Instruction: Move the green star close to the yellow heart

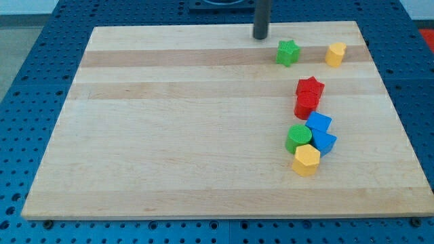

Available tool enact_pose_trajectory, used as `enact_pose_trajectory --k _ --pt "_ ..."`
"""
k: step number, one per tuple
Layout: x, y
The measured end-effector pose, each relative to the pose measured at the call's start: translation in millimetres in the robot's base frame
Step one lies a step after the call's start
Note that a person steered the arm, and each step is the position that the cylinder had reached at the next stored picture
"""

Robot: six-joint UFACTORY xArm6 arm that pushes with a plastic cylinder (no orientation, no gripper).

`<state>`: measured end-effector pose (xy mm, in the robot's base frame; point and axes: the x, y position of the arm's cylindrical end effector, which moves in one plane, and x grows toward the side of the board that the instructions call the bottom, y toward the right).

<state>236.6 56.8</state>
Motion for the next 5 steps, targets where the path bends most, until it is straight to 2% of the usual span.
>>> enact_pose_trajectory --k 1,2,5 --pt "46 -34" --pt "75 -31" --pt "73 6"
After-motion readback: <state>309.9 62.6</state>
